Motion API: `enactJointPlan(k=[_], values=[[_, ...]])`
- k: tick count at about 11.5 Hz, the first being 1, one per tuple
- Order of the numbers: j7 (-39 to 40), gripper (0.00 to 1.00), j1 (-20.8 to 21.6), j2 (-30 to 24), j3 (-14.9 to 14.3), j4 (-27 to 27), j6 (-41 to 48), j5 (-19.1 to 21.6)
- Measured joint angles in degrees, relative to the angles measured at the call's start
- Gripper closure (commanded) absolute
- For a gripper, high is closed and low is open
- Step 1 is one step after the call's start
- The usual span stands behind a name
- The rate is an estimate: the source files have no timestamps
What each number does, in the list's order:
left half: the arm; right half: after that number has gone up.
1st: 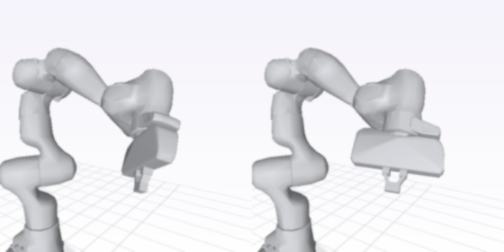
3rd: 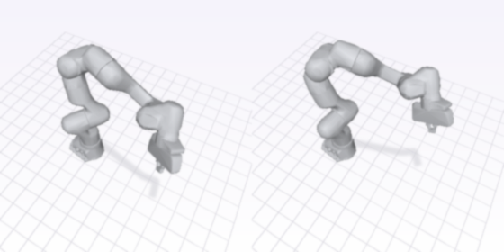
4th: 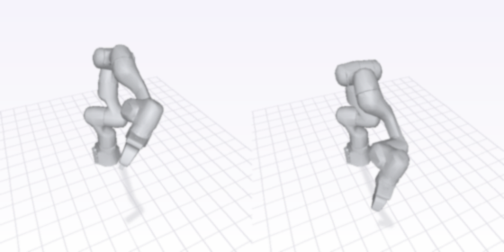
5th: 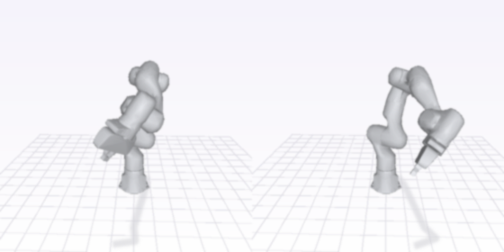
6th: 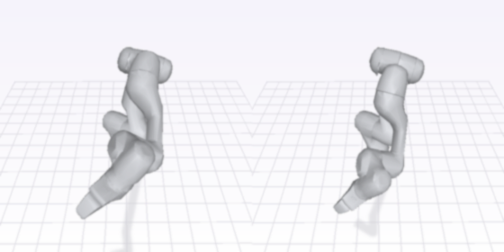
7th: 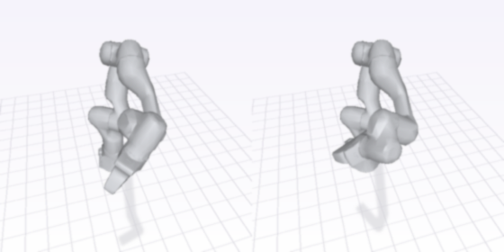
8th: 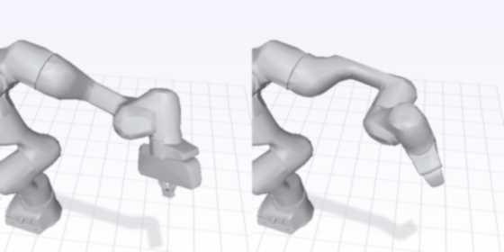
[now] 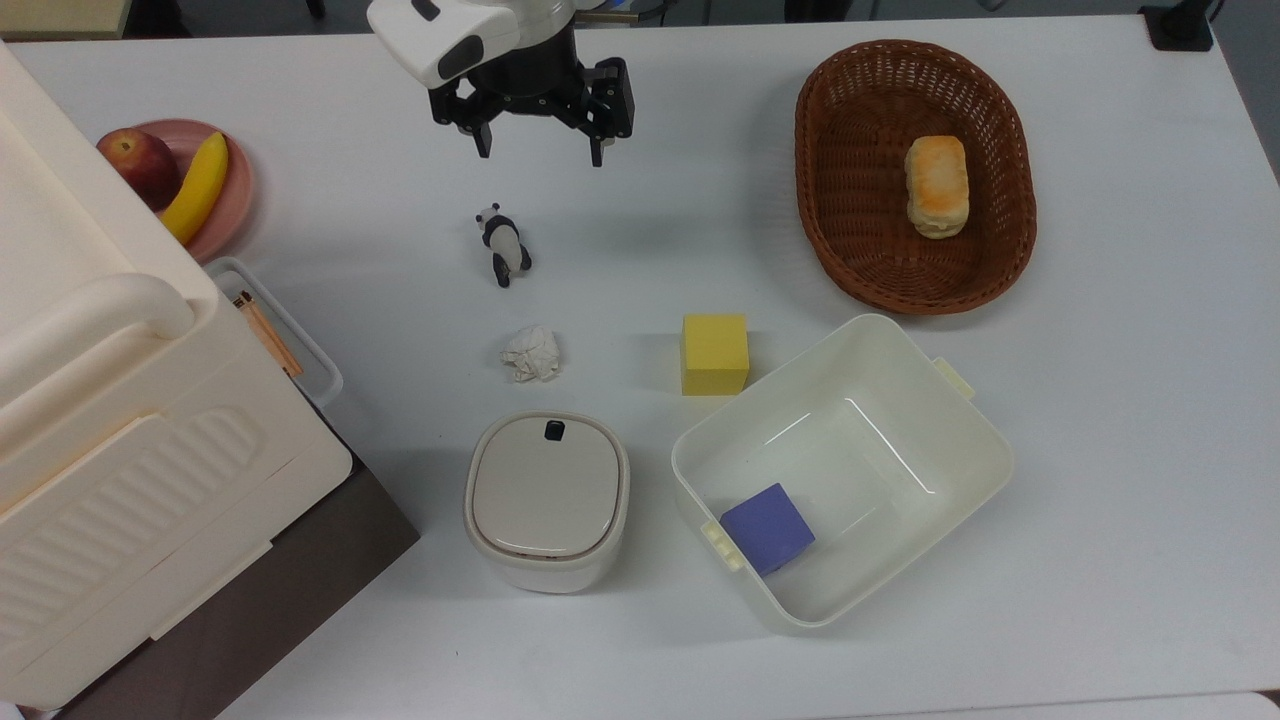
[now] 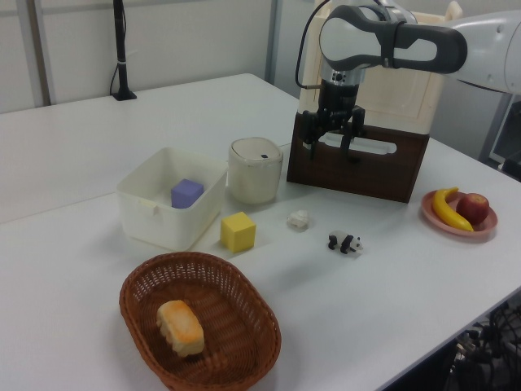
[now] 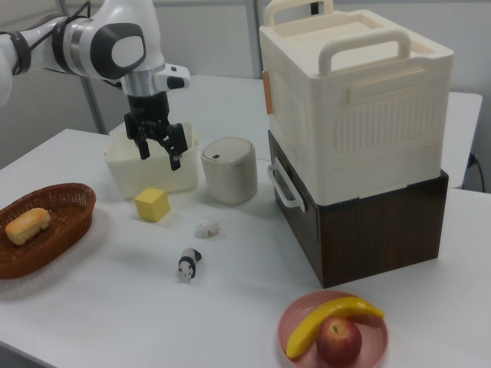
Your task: Open the trash can
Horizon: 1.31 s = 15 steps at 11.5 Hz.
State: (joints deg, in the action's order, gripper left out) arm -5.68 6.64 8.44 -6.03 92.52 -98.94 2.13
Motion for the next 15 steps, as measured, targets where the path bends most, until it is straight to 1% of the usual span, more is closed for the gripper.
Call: enactJointPlan(k=[11, 13, 14, 15], values=[[0.0, 0.00, -0.2, 0.8, 0.0, 0.0, -1.0, 0.0], [0.0, 0.04, -0.2, 1.1, 0.1, 0.0, -1.0, 0.0], [0.0, 0.14, -0.2, 1.2, 0.1, 0.0, -1.0, 0.0], [0.0, 0.26, -0.2, 1.3, 0.2, 0.0, -1.0, 0.0]])
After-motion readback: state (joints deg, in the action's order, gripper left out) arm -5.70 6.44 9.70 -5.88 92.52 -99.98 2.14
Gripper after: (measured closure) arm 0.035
